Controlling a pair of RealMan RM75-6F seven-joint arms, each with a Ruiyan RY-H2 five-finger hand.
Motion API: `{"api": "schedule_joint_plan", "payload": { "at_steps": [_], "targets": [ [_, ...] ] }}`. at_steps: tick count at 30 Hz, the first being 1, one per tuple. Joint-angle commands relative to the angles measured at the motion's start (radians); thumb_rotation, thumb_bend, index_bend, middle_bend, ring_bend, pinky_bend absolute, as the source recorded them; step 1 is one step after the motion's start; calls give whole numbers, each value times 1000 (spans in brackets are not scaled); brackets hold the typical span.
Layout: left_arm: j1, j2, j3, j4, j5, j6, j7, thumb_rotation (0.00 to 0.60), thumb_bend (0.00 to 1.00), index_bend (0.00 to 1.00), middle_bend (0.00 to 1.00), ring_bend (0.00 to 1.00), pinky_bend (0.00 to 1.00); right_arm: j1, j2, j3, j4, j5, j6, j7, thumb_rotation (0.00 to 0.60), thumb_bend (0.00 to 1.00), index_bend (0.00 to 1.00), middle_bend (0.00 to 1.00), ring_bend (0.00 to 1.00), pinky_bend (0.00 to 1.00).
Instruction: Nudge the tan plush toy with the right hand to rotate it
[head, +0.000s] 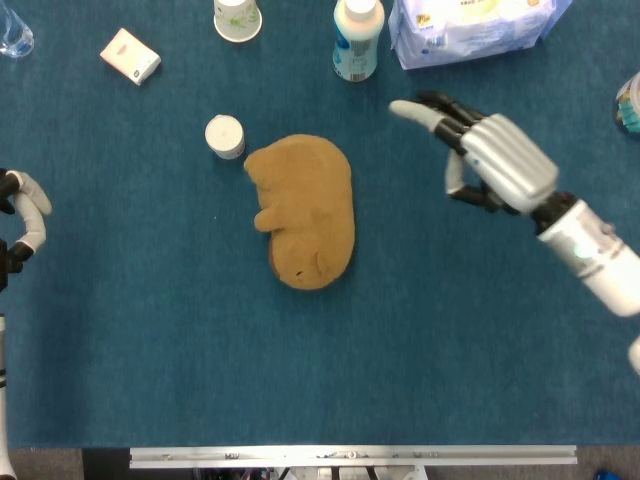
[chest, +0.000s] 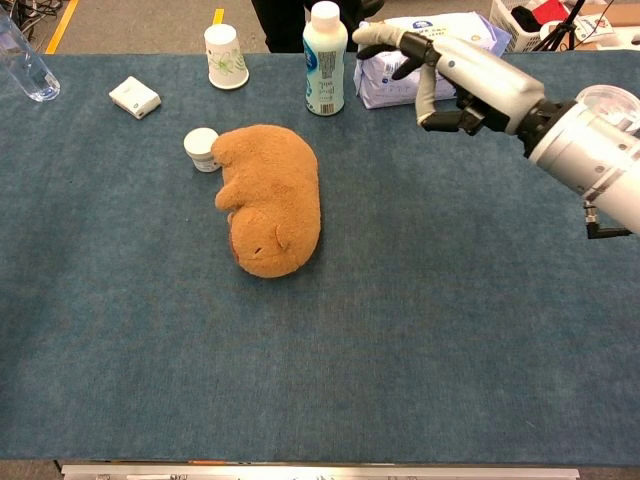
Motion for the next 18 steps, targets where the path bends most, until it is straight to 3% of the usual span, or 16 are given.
{"api": "schedule_joint_plan", "payload": {
  "at_steps": [1, 8, 12, 18],
  "targets": [
    [-2, -1, 0, 1, 0, -2, 0, 600, 709, 661, 618, 422, 559, -121, 84, -15, -119, -19, 155, -259, 600, 978, 182, 190, 67, 220],
    [-10, -6, -4, 6, -1, -12, -10, 600, 709, 661, 612, 421, 559, -263, 91, -50, -220, 15, 290, -593, 600, 725, 214, 199, 67, 220],
    [-17, -3, -8, 12, 4, -18, -29, 600, 709, 661, 611, 419, 558, -321, 62, -49, -229, 35, 347, -748, 600, 686, 256, 209, 67, 220],
    [-31, -1, -18, 32, -3, -40, -63, 600, 709, 661, 611, 418, 558, -366, 50, -38, -230, 106, 350, -827, 600, 661, 268, 224, 67, 220]
  ]
}}
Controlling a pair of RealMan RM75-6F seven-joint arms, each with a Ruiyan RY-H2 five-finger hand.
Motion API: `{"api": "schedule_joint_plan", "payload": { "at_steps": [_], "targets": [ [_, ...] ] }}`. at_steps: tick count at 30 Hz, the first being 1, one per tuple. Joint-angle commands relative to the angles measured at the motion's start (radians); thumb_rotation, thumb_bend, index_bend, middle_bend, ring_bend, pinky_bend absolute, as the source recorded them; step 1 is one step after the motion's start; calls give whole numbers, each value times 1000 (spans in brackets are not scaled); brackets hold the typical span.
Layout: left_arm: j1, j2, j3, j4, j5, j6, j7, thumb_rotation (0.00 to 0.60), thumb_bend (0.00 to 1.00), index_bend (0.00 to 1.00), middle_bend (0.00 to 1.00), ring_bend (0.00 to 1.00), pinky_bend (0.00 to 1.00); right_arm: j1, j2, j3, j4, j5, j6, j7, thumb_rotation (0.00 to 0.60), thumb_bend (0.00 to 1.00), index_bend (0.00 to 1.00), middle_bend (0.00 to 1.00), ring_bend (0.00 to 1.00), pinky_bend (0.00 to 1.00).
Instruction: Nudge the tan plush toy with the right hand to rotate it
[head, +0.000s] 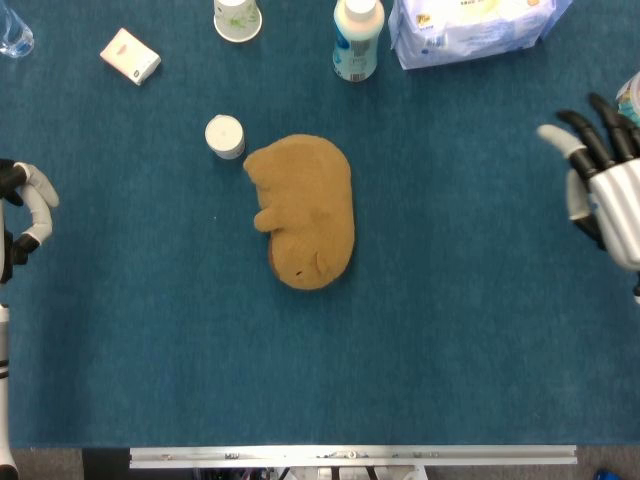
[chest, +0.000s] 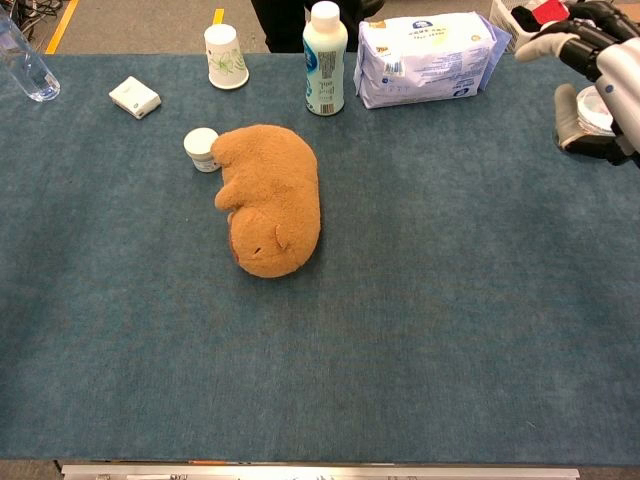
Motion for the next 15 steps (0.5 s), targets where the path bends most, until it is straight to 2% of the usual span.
{"api": "schedule_joint_plan", "payload": {
  "at_steps": [1, 7, 15],
  "targets": [
    [-10, -2, -6, 13, -3, -12, -16, 600, 709, 661, 611, 418, 558, -40, -10, 7, -16, 58, 11, -58, 600, 655, 268, 224, 67, 220],
    [-29, -18, -17, 46, -5, -28, -52, 600, 709, 662, 613, 418, 557, -79, -14, 32, -19, 129, 18, -52, 600, 643, 268, 231, 67, 220],
    [-41, -37, -17, 87, -1, -33, -70, 600, 709, 623, 604, 411, 557, -102, -4, 42, 7, 138, 0, 30, 600, 643, 278, 239, 67, 220]
  ]
}}
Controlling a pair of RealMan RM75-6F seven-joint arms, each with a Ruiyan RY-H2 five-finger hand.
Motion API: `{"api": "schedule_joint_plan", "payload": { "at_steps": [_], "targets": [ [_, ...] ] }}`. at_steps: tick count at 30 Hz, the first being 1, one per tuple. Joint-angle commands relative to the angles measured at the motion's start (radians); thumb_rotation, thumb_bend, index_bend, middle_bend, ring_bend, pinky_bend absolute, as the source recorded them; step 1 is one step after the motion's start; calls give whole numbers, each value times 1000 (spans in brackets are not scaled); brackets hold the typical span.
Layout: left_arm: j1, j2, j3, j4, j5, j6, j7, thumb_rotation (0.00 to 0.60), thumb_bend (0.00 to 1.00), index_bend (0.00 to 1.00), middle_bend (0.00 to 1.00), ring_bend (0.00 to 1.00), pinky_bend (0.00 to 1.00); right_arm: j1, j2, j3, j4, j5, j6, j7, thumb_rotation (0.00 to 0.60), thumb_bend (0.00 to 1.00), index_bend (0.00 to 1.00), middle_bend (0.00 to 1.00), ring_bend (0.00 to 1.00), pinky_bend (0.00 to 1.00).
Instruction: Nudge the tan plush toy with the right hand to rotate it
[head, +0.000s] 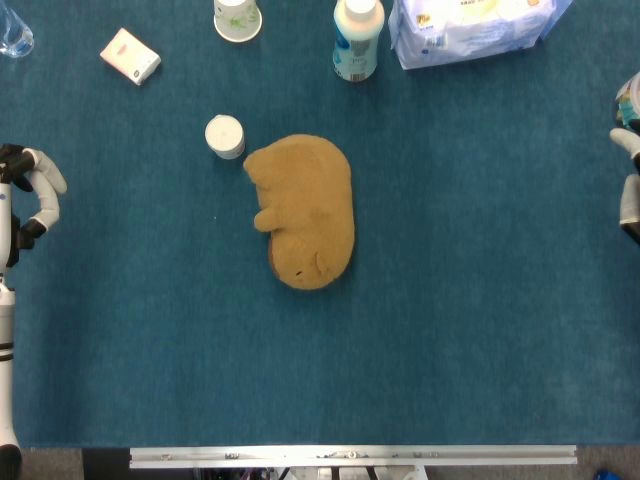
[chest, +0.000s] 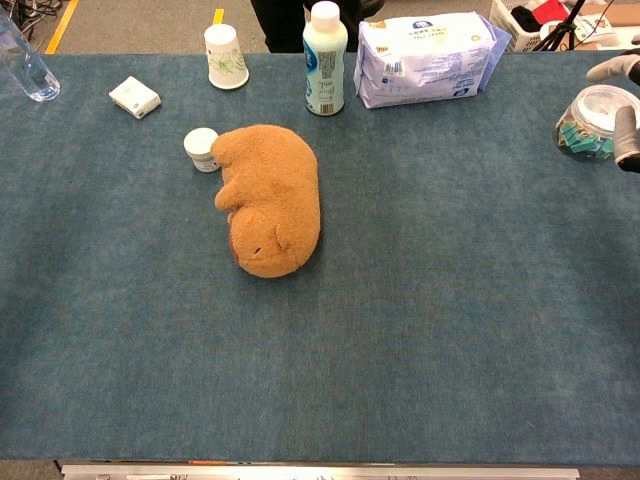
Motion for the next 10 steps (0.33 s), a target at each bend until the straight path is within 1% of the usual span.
{"api": "schedule_joint_plan", "payload": {
  "at_steps": [1, 3, 5, 10],
  "targets": [
    [1, -1, 3, 4, 9, 8, -5, 600, 709, 604, 602, 409, 557, -2, 8, 7, 9, -8, -16, 36, 600, 643, 281, 240, 67, 220],
    [4, 1, 3, 3, 14, 18, -9, 600, 709, 553, 600, 403, 556, -1, 15, 7, 11, -12, -32, 59, 600, 643, 281, 240, 67, 220],
    [7, 4, 3, 0, 16, 25, -10, 600, 709, 531, 601, 401, 556, 1, 19, 9, 11, -11, -46, 74, 600, 643, 281, 240, 67, 220],
    [11, 11, 7, -7, 15, 31, -3, 600, 709, 526, 601, 400, 557, 5, 27, 11, 10, -15, -76, 100, 600, 643, 281, 240, 67, 220]
  ]
}}
